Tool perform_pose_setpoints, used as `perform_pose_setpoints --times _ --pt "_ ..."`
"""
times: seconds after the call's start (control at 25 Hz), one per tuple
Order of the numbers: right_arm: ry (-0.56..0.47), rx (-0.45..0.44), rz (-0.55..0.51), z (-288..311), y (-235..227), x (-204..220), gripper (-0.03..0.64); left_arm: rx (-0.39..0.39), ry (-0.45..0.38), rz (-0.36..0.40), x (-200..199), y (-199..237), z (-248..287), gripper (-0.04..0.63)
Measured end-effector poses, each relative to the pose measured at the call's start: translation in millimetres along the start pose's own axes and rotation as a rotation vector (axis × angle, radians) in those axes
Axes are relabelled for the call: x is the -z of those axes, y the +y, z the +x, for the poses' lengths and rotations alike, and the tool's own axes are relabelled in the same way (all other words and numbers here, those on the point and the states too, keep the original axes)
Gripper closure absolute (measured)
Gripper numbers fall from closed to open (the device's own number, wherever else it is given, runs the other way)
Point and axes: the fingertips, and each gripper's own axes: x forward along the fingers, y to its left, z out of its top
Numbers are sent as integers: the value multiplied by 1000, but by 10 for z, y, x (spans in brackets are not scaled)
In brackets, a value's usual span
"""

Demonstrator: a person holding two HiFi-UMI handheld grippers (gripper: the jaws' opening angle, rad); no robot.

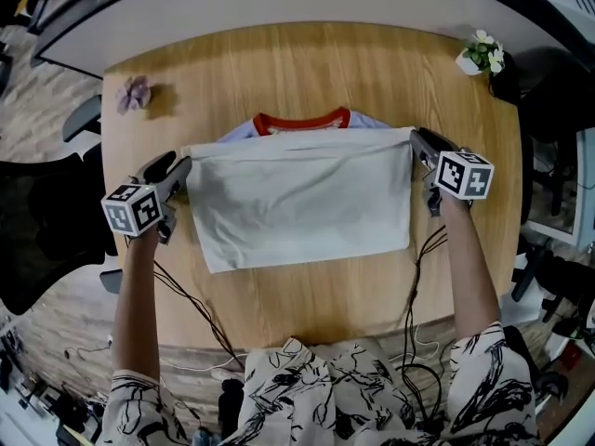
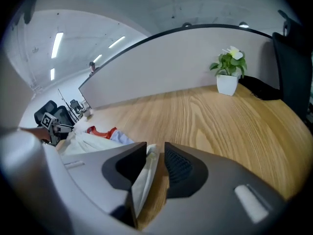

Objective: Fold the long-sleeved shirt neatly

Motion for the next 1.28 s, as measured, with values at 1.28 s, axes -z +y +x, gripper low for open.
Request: perform_pose_setpoints --times 1.28 --pt "303 -212 -1009 492 445 -115 590 108 298 505 -202 198 365 555"
